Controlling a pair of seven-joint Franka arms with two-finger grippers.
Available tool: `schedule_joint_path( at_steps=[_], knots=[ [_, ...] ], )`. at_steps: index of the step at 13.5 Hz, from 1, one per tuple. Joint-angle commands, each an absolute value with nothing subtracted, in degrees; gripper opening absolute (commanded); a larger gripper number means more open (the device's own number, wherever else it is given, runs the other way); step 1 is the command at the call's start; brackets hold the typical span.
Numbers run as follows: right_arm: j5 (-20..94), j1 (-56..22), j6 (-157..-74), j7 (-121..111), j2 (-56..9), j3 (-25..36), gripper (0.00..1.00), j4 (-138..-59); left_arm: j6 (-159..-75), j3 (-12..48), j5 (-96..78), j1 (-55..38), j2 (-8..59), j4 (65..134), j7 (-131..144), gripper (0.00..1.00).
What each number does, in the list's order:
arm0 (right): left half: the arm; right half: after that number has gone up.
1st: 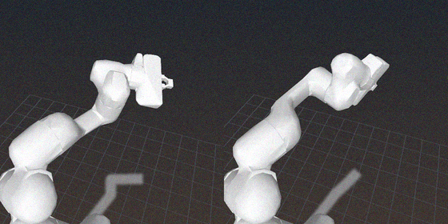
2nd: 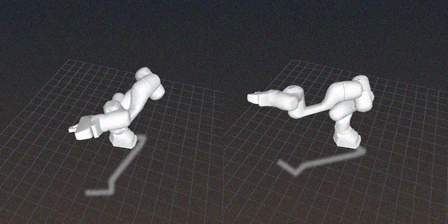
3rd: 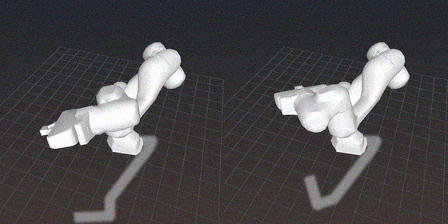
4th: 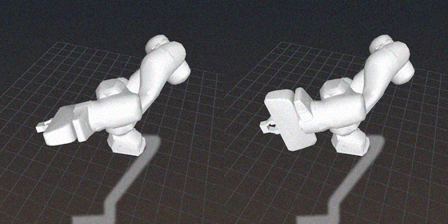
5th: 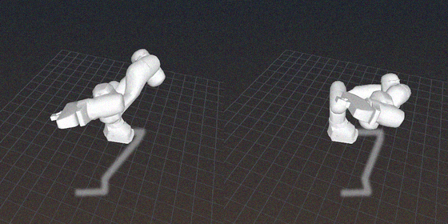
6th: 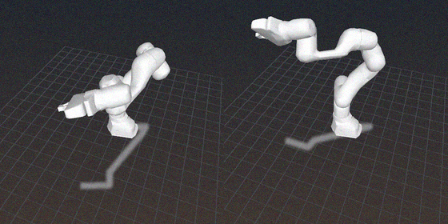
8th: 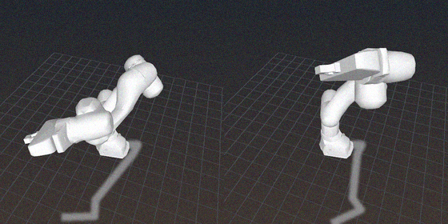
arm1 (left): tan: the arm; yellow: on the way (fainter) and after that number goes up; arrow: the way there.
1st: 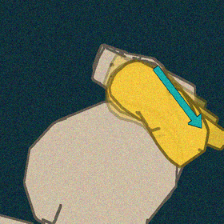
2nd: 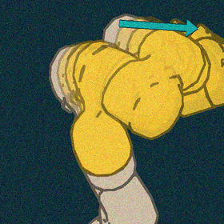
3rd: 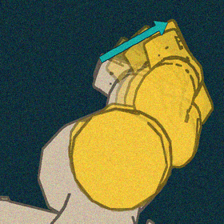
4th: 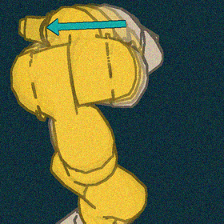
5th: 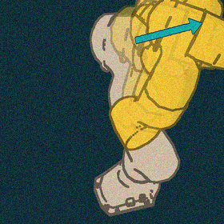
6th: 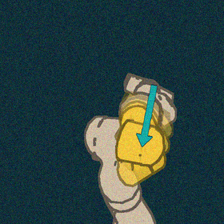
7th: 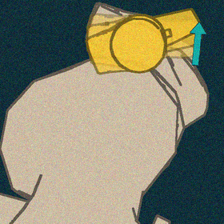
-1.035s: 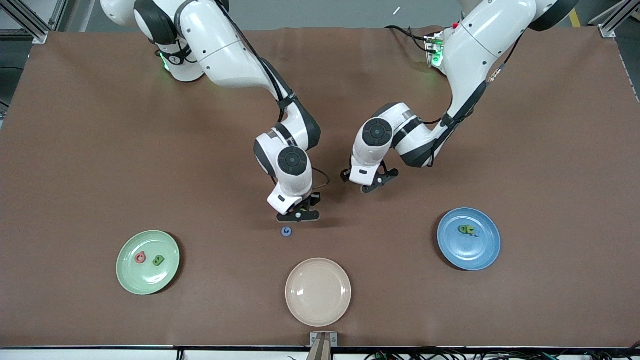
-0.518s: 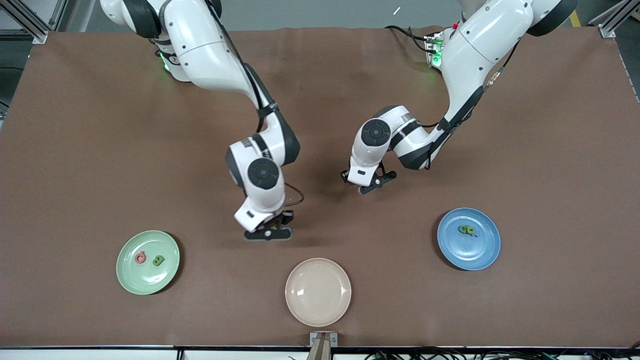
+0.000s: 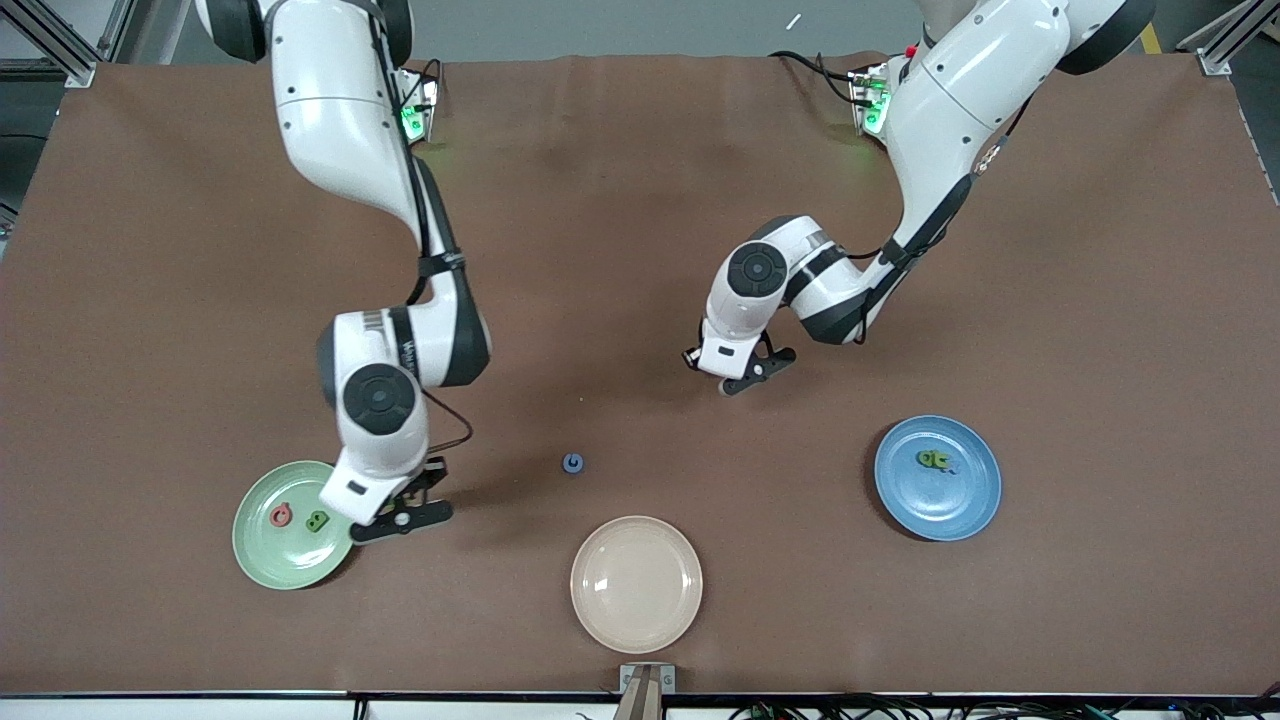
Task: Sort upper and lower case letters into plates
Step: 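Place e on blue plate with the left gripper while the right gripper places N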
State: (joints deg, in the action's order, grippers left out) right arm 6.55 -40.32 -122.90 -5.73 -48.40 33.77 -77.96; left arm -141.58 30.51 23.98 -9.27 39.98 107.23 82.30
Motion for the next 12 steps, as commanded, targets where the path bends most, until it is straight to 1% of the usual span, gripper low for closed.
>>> schedule_joint_path(
  at_steps=[1,3,4,5,6,7,8,9,10,11,12],
  knots=[
    [7.2,-35.26,-123.83,-12.46,-48.25,32.96,0.09,-79.1,-141.15,30.5,25.58,-5.9,38.24,104.86,80.87,0.01],
    [7.73,-31.05,-125.67,-14.23,-49.04,30.51,0.12,-79.01,-139.84,29.88,26.01,-1.95,34.82,104.85,74.83,0.01],
    [7.65,-28.76,-127.25,-15.11,-49.22,28.32,0.14,-79.1,-139.14,29.88,26.1,-0.11,34.02,104.42,72.01,0.01],
    [7.65,-26.74,-128.74,-15.73,-49.57,26.73,0.18,-79.1,-138.26,29.88,26.02,1.74,34.01,103.63,68.5,0.01],
    [7.65,-24.98,-130.15,-15.73,-50.01,24.89,0.26,-79.1,-136.77,29.88,26.19,3.67,33.93,103.28,65.07,0.01],
    [7.65,-24.09,-130.86,-15.73,-50.18,24.0,0.39,-79.1,-135.54,29.88,26.8,6.13,33.93,102.58,60.08,0.01],
    [7.65,-23.91,-130.96,-15.65,-50.36,23.82,0.64,-79.1,-135.35,29.88,26.81,8.41,33.93,102.57,55.68,0.01],
    [7.65,-23.91,-130.96,-15.38,-50.36,23.82,0.76,-79.1,-135.35,29.88,27.07,10.96,34.1,102.57,50.68,0.03],
    [7.65,-24.25,-130.78,-14.95,-50.36,23.73,0.81,-79.1,-135.35,29.88,27.33,12.38,34.45,102.57,46.88,0.04],
    [7.73,-24.69,-130.61,-14.77,-50.19,23.73,0.81,-79.01,-135.35,29.71,28.03,14.05,34.71,102.57,42.84,0.05],
    [7.82,-25.39,-130.26,-14.42,-49.92,23.64,0.81,-78.93,-135.53,29.71,29.43,16.24,35.33,102.48,39.06,0.09]
  ],
)
